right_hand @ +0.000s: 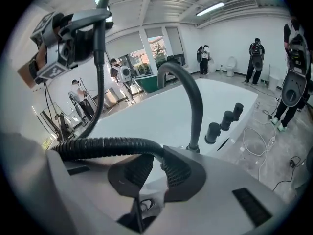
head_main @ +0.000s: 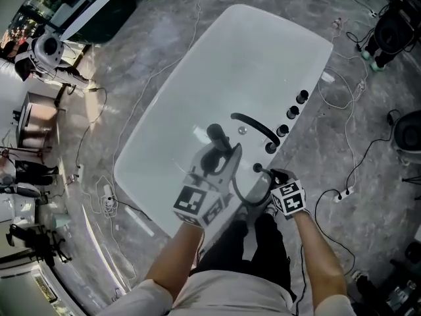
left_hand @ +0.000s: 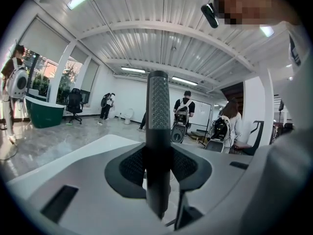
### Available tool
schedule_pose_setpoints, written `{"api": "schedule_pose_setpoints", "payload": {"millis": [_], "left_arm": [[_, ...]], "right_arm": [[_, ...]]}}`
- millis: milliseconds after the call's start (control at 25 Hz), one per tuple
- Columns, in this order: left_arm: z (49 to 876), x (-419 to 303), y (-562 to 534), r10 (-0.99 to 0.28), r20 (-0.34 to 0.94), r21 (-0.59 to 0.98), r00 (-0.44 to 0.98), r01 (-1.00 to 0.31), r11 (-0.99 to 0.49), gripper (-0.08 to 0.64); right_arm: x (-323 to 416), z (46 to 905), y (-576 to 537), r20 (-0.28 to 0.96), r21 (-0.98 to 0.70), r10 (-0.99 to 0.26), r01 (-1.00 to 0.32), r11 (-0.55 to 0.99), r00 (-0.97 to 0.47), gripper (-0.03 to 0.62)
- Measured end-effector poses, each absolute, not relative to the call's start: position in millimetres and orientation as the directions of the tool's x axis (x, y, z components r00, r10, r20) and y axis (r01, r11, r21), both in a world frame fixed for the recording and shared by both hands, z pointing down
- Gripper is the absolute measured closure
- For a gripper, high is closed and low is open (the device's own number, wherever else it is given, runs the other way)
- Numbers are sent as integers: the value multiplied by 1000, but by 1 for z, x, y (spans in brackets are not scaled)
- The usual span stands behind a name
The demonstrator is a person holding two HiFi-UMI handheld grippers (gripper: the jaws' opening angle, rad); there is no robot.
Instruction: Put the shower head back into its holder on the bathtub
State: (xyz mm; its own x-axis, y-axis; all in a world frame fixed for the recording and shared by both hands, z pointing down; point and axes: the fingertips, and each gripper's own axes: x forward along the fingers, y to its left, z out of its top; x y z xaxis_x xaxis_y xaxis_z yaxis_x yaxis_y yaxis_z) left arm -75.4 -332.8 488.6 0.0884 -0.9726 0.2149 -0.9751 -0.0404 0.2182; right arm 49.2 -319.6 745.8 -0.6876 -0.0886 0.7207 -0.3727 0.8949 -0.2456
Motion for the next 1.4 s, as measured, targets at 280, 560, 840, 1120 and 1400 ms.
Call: {"api": "schedule_pose_setpoints", "payload": {"millis": [280,560,840,1120,1400], "left_arm": [[491,-94,-340,-986,157,213,56,-977,-22,436],[493,-107,-350,-991,126,211,45,-977,-18,436],[499,-107,-343,-995,94,218,43,-976,-22,436],[488,-97,-347,-995,68,229,70,-972,-53,436],[484,-78,-346,-988,85,239,129,-965,-105,436]], "right_arm": [[34,840,-315,772,-233,-40,-341,911,-634,525],[12,895,-319,805,-199,-12,-288,937,-593,525],[9,920,-308,825,-106,-45,-234,966,-563,525],[11,920,-300,854,-82,-14,-161,984,-521,505],[30,871,-307,818,-133,-40,-258,957,-573,495]]}}
